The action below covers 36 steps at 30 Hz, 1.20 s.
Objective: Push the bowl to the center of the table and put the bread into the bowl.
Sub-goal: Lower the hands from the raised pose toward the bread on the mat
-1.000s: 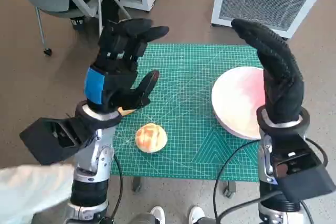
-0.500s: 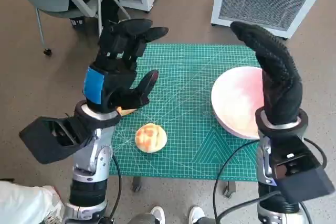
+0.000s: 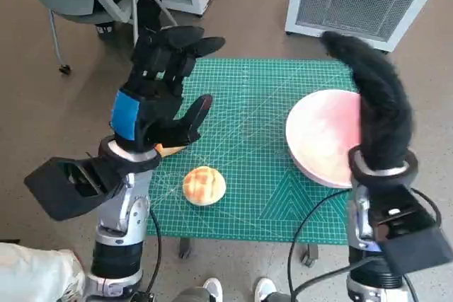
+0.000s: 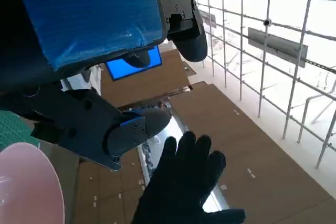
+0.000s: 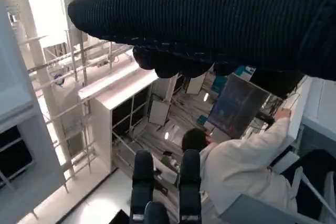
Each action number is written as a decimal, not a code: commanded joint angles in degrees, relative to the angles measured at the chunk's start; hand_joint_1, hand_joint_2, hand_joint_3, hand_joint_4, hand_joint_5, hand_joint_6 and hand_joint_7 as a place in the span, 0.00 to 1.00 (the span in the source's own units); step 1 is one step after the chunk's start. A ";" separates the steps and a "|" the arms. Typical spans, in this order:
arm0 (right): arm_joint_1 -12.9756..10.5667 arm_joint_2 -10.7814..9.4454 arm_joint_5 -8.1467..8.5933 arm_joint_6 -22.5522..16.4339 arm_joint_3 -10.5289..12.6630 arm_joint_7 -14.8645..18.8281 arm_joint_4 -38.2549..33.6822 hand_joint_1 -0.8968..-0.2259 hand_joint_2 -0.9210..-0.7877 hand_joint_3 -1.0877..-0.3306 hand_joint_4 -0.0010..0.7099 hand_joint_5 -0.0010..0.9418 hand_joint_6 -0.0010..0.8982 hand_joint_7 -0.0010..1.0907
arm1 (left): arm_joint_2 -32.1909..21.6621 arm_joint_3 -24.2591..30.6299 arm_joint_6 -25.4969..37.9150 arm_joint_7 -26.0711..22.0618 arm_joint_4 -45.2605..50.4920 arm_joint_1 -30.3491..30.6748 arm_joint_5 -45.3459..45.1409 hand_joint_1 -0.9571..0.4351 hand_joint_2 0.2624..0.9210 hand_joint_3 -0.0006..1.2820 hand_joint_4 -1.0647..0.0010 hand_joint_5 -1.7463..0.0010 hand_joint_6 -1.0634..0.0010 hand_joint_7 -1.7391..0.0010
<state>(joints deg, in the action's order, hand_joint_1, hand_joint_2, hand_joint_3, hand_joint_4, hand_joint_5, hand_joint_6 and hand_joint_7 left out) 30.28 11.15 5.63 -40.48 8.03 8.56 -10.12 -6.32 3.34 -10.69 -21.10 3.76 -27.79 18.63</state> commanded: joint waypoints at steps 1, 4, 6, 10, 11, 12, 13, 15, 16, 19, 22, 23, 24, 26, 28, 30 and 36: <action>-1.79 2.64 2.32 -3.31 5.13 -0.55 -8.28 0.60 0.00 0.63 0.59 0.00 0.08 0.61 | -0.80 0.54 -0.22 0.51 1.52 1.06 -0.91 0.54 0.65 0.58 1.00 0.45 1.00 0.39; -1.26 3.57 2.05 -5.60 8.04 -2.48 -13.74 0.61 0.00 0.63 0.58 0.00 0.10 0.57 | -1.08 0.75 -0.23 0.75 1.90 1.35 -1.07 0.53 0.65 0.58 1.00 0.45 1.00 0.39; -0.82 4.14 1.63 -6.52 10.01 -4.30 -17.40 0.62 0.00 0.61 0.57 0.00 0.10 0.56 | -1.29 0.92 -0.32 1.00 1.99 1.47 -1.28 0.53 0.65 0.58 1.00 0.45 1.00 0.39; 0.10 5.07 0.61 -7.49 12.58 -7.97 -23.65 0.67 0.00 0.58 0.56 0.00 0.11 0.54 | -1.51 1.20 -0.51 1.42 2.23 1.72 -1.64 0.52 0.65 0.58 1.00 0.44 1.00 0.38; 0.38 5.51 0.08 -7.52 13.23 -9.32 -25.75 0.68 0.00 0.58 0.56 0.00 0.11 0.54 | -1.56 1.31 -0.52 1.51 2.24 1.73 -1.65 0.52 0.65 0.58 1.00 0.44 1.00 0.38; 0.63 5.84 -0.32 -7.66 13.66 -10.30 -27.34 0.69 0.00 0.57 0.56 0.00 0.11 0.54 | -1.60 1.38 -0.51 1.59 2.24 1.73 -1.66 0.52 0.65 0.58 1.00 0.44 1.00 0.38; 0.97 6.35 -0.75 -7.74 14.12 -11.45 -29.53 0.70 0.00 0.56 0.56 0.00 0.11 0.54 | -1.63 1.47 -0.50 1.71 2.27 1.75 -1.67 0.53 0.65 0.58 1.00 0.44 1.00 0.38; 1.67 7.31 -1.20 -8.16 14.67 -13.20 -33.74 0.71 0.00 0.55 0.56 0.00 0.12 0.54 | -1.68 1.59 -0.52 1.95 2.27 1.76 -1.76 0.53 0.65 0.58 1.00 0.45 1.00 0.38; 1.96 7.71 -1.30 -8.41 14.86 -13.83 -35.57 0.70 0.00 0.55 0.56 0.00 0.12 0.54 | -1.70 1.63 -0.54 2.07 2.32 1.80 -1.83 0.53 0.65 0.58 1.00 0.45 1.00 0.38; 3.01 8.77 -1.16 -9.04 15.48 -15.30 -41.95 0.69 0.00 0.56 0.58 0.01 0.12 0.54 | -1.73 1.66 -0.41 2.42 2.41 1.81 -1.98 0.53 0.65 0.58 1.00 0.45 1.00 0.38; 4.04 9.24 -0.19 -8.99 15.94 -15.68 -47.55 0.68 0.00 0.56 0.58 0.01 0.14 0.52 | -1.79 1.60 -0.21 2.68 2.50 1.78 -2.08 0.52 0.65 0.58 1.00 0.45 1.00 0.38; 4.32 9.24 0.36 -8.67 16.21 -15.44 -49.23 0.67 0.00 0.56 0.58 0.01 0.14 0.51 | -1.78 1.57 -0.16 2.76 2.52 1.77 -2.11 0.52 0.65 0.58 1.00 0.45 1.00 0.38; 4.57 9.25 0.74 -8.55 16.39 -15.24 -50.46 0.67 0.00 0.56 0.58 0.01 0.15 0.51 | -1.79 1.54 -0.12 2.83 2.54 1.75 -2.13 0.52 0.65 0.58 1.00 0.45 1.00 0.38; 4.97 9.19 1.35 -7.98 16.67 -14.88 -52.72 0.65 0.00 0.56 0.56 0.00 0.15 0.49 | -1.77 1.42 -0.02 3.01 2.80 1.83 -2.24 0.52 0.65 0.58 1.00 0.45 1.00 0.38; 5.14 9.12 1.07 -6.35 16.22 -14.98 -55.25 0.65 0.00 0.57 0.56 0.00 0.17 0.46 | -1.79 1.36 -0.09 3.07 2.69 1.76 -2.40 0.52 0.65 0.59 1.00 0.45 1.00 0.38; 5.29 8.98 1.12 -5.06 15.82 -14.54 -57.05 0.65 0.00 0.56 0.56 0.00 0.18 0.44 | -1.83 1.35 -0.13 3.06 2.60 1.72 -2.48 0.52 0.65 0.59 1.00 0.45 1.00 0.38; 5.83 7.77 2.37 -1.92 15.68 -11.58 -59.95 0.66 0.00 0.56 0.56 0.00 0.17 0.42 | -1.99 1.48 0.09 2.90 3.01 2.00 -2.19 0.52 0.66 0.59 1.00 0.45 1.00 0.39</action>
<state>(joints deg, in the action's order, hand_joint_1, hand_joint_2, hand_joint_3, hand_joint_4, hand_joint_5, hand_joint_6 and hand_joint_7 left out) 35.79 19.91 6.92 -44.96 23.83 -4.53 -68.00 -7.96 4.71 -10.71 -18.15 5.53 -26.41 16.50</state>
